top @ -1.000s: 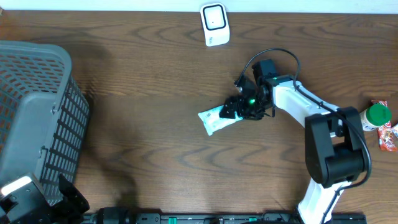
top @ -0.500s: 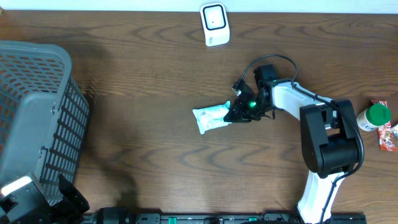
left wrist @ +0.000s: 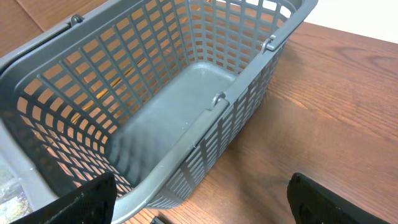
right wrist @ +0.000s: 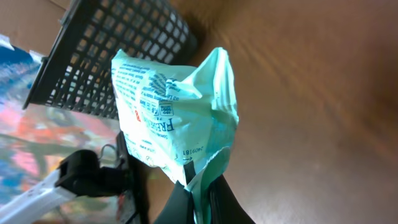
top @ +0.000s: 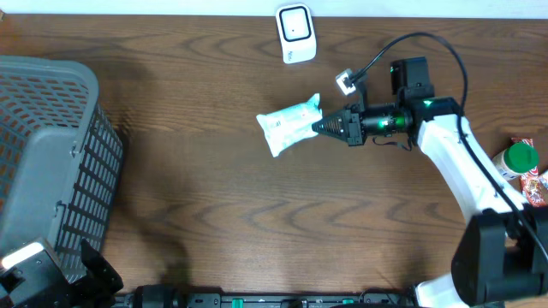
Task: Scan the item barcode
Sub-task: 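Lift the wipes pack up toward the white scanner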
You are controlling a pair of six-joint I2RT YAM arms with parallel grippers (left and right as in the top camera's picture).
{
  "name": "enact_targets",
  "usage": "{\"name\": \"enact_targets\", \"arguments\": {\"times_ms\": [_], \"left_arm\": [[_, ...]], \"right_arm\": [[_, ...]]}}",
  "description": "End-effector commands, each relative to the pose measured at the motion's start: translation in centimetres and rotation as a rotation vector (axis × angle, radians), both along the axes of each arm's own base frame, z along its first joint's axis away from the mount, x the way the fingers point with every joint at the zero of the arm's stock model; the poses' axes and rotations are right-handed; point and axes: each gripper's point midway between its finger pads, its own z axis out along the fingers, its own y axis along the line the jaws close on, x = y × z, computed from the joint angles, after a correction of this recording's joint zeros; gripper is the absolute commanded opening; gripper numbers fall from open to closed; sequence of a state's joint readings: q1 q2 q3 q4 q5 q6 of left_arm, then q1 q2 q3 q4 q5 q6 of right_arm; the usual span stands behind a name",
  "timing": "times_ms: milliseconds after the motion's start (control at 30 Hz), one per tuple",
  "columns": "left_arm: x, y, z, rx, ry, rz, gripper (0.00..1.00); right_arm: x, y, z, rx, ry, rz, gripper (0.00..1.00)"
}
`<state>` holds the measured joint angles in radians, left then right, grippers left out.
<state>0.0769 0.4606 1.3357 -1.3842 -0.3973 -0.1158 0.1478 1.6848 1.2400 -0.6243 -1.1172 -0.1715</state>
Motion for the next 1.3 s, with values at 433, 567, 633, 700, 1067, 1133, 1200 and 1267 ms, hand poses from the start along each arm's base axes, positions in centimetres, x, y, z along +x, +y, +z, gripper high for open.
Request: {"name": "enact_targets", "arguments": {"times_ms": [433,567,633,700,1067,1133,1200,1267], "left_arm": [[-0.2,0.1,0.1,0.001,-0.011,0.007,0.88],[-0.2,0.1,0.1,0.001,-0.011,0.007,0.88],[-0.2,0.1,0.1,0.001,-0.011,0.007,0.88],[-0.2,0.1,0.1,0.001,-0.011,0.007,0.88],[-0.2,0.1,0.1,0.001,-0.011,0.007,0.88],[-0.2,0.1,0.1,0.001,-0.011,0.007,0.88],[-0.2,0.1,0.1,0.001,-0.011,0.007,0.88],[-0.2,0.1,0.1,0.001,-0.011,0.007,0.88]], "right_arm": [[14.7,-6.2,4.2,-0.762,-0.819,-0.651,0.02],[17.5,-6.3,5.5,-0.849,-1.007,-0.721,0.02],[18.7,-6.3,5.3,-0.875,-1.062,-0.742,0.02],[19.7,-6.3,4.9,-0.889,-1.11,-0.762,0.02],[22.1,-6.6,-0.5,-0.915,-0.957,-0.874,0.11],[21.6,-6.8,-1.0,-0.852,-0.856,-0.931,0.41],[20.9,-7.1,-1.4,-0.781,-0.733,-0.992,0.78],[20.5,-6.7,-2.4,-0.749,-0.67,-0.962,0.84]]}}
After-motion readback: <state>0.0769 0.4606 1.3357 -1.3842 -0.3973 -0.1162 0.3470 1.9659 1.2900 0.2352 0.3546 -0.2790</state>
